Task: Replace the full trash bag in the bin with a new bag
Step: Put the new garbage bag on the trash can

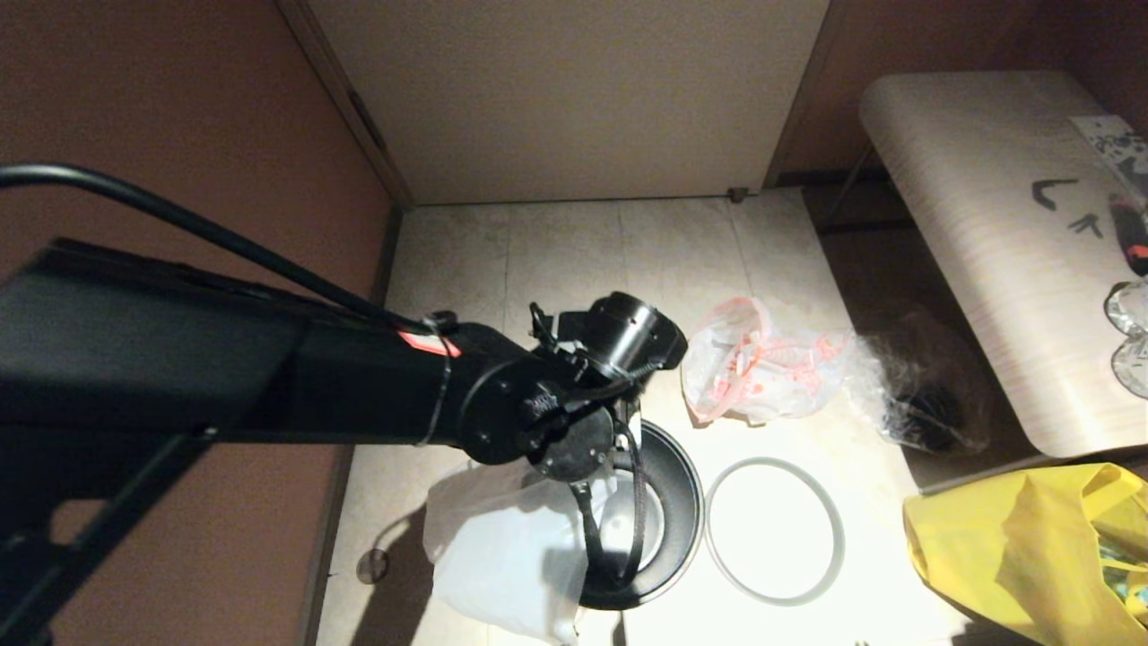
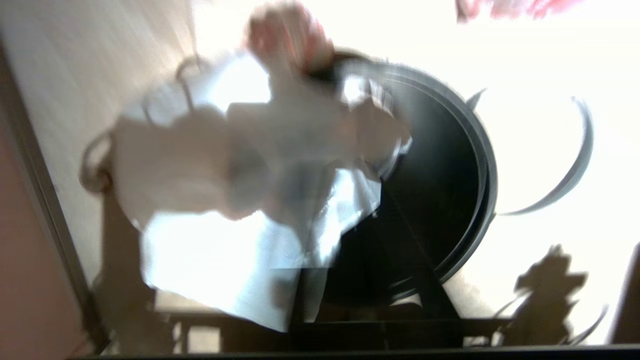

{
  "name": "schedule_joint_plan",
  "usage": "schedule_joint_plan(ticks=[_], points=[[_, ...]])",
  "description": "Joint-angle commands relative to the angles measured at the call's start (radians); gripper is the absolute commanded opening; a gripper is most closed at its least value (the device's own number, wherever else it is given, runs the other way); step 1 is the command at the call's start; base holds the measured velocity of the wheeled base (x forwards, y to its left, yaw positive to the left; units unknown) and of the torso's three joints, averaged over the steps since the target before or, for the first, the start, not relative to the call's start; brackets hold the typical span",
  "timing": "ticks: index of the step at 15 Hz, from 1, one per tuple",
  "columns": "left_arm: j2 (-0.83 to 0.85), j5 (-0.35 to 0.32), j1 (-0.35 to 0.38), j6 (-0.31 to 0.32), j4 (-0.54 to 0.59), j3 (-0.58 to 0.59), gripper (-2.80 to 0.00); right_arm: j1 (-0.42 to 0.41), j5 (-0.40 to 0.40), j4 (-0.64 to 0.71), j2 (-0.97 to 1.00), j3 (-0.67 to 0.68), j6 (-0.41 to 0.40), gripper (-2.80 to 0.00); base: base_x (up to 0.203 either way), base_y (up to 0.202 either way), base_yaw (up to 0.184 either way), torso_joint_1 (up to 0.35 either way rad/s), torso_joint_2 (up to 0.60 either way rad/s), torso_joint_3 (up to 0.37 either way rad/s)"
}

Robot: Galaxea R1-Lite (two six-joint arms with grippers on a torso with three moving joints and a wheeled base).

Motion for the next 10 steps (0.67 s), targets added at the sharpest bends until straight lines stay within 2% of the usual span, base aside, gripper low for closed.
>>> schedule_joint_plan(ticks=[1,3,10], points=[[-0.134,0.013,0.013,0.003,0.001,-0.003,-2.80,0.000,0.000,0.001,0.001,0.000,-0.001,-2.80,0.000,0.000,0.000,0.000,0.00,0.000],[-0.162,0.024,0.021,0.017,0.003,-0.027,-2.80,0.000,0.000,0.001,0.001,0.000,-0.001,-2.80,0.000,0.000,0.000,0.000,0.00,0.000],[-0.165,0.026,0.020,0.008,0.002,-0.011,-2.80,0.000,0.001,0.000,0.001,0.000,-0.004,-2.80,0.000,0.000,0.000,0.000,0.00,0.000]])
